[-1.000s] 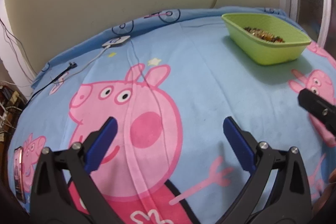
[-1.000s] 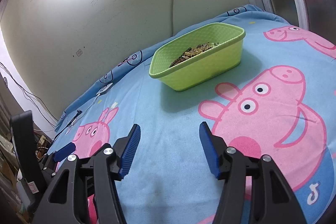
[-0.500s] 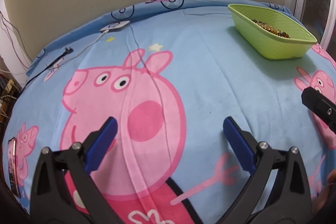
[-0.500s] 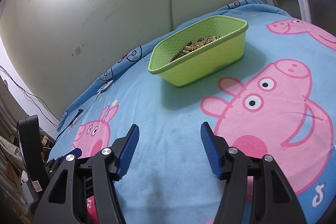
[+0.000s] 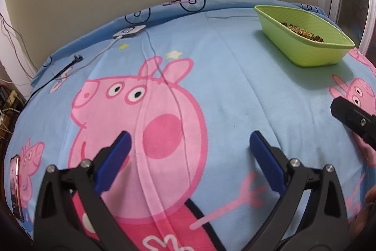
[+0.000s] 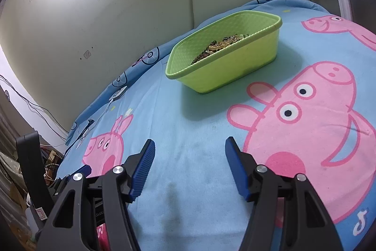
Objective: Organize jewelry
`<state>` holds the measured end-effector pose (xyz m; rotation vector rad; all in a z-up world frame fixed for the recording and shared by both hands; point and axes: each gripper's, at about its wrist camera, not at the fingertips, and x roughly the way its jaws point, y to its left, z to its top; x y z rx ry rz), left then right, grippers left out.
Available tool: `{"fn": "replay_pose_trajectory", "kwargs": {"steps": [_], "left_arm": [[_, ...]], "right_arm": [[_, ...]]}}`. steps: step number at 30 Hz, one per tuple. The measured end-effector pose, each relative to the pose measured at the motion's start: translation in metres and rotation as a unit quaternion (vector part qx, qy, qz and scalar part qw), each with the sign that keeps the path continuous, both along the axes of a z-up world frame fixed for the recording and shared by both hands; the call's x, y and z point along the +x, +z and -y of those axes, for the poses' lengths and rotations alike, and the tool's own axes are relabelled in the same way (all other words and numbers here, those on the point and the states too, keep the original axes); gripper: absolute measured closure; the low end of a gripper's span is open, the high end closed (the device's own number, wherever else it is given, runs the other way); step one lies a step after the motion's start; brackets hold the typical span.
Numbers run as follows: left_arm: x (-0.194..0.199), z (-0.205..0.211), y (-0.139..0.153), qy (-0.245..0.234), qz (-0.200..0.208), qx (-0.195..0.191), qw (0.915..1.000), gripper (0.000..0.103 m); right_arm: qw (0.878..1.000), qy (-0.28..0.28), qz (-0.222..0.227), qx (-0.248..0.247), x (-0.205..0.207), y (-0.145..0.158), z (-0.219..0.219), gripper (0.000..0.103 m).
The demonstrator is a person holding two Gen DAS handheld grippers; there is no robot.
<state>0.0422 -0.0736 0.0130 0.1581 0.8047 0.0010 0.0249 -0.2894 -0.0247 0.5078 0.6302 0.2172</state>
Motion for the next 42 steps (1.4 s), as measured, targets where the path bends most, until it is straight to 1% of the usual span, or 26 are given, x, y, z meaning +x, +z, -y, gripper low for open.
{"fn": "replay_pose_trajectory", "kwargs": {"steps": [6,12,20,31,42], "left_arm": [[0.002,-0.001,-0.001,0.002,-0.01,-0.001,1.0,0.007],[0.006,-0.007,-0.004,0.012,-0.022,-0.011,0.9996,0.007],[0.008,-0.01,-0.004,0.013,-0.029,-0.015,0.9994,0.006],[0.015,-0.024,-0.009,0.011,-0.058,-0.075,0.9954,0.006],[0.014,-0.024,-0.009,0.006,-0.06,-0.079,0.995,0.006]], "right_arm": [[1.0,0.001,-0.004,0.005,0.002,-0.001,0.002,0.059],[1.0,0.001,-0.003,0.006,0.001,-0.001,0.002,0.059],[1.0,0.002,-0.003,0.008,0.001,-0.001,0.003,0.058],[1.0,0.008,-0.006,0.02,0.004,-0.003,0.005,0.057],[1.0,0.008,-0.006,0.023,0.004,-0.003,0.005,0.056]]}}
